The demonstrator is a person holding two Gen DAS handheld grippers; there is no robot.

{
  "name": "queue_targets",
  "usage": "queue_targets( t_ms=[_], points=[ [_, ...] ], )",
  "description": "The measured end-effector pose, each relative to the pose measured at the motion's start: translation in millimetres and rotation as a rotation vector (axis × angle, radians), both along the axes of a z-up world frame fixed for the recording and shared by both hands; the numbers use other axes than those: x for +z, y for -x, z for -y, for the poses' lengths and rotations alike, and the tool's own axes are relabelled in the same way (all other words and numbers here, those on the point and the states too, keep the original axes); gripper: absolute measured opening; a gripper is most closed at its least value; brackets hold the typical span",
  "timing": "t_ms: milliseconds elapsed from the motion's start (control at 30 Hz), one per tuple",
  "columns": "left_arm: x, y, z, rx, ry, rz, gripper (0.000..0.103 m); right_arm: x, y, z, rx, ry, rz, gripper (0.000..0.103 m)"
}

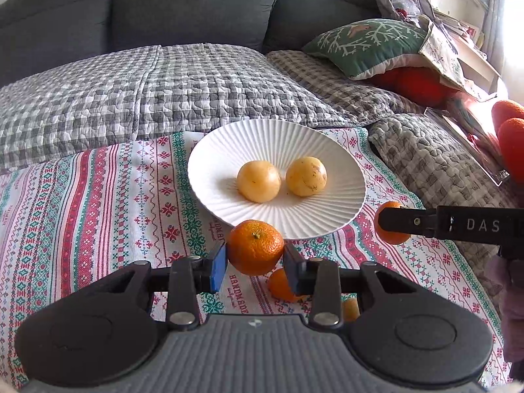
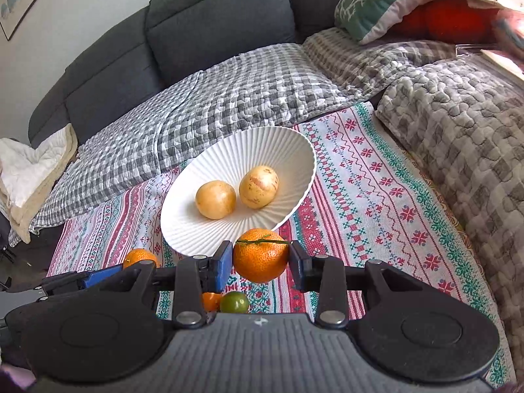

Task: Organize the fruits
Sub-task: 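Carry both mandarins into the white bowl and open both tools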

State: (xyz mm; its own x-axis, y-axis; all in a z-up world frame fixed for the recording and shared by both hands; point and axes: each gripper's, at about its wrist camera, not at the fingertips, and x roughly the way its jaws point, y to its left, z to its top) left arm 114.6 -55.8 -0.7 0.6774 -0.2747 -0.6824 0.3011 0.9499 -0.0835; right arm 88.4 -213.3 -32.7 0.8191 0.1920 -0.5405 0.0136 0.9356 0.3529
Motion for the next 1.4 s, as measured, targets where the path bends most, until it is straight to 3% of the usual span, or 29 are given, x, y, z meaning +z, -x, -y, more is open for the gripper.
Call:
queue_targets(
  t_ms=[200,333,633,900,1200,1400],
  points=[
    [6,-41,22,-0.021,-0.006,0.025,0.026,2,-30,9,-0.030,-0.019,0.026,0.034],
    [6,-73,36,-0.035,-0.028,0.035,0.026,-1,-48,11,-0.027,0.041,0.043,0.034],
    [-15,-131,64,-0.039,-0.040,-0.050,0.026,-6,-54,8,0.070,0.145,0.051,0.034],
    [-25,-150,66,-0.010,-0.069,-0.089,0.026,-8,-56,-13,0.191,0.122,0.033,0.034],
    [-27,-143,66,-0.014,-0.100,-0.065,0.028,-19,-61,-37,0.207,0.158,0.013,0.036],
    [-12,-135,57,0.000,-0.080,-0.036,0.048,-14,-53,-31,0.191,0.135,0.020,0.053]
  ],
)
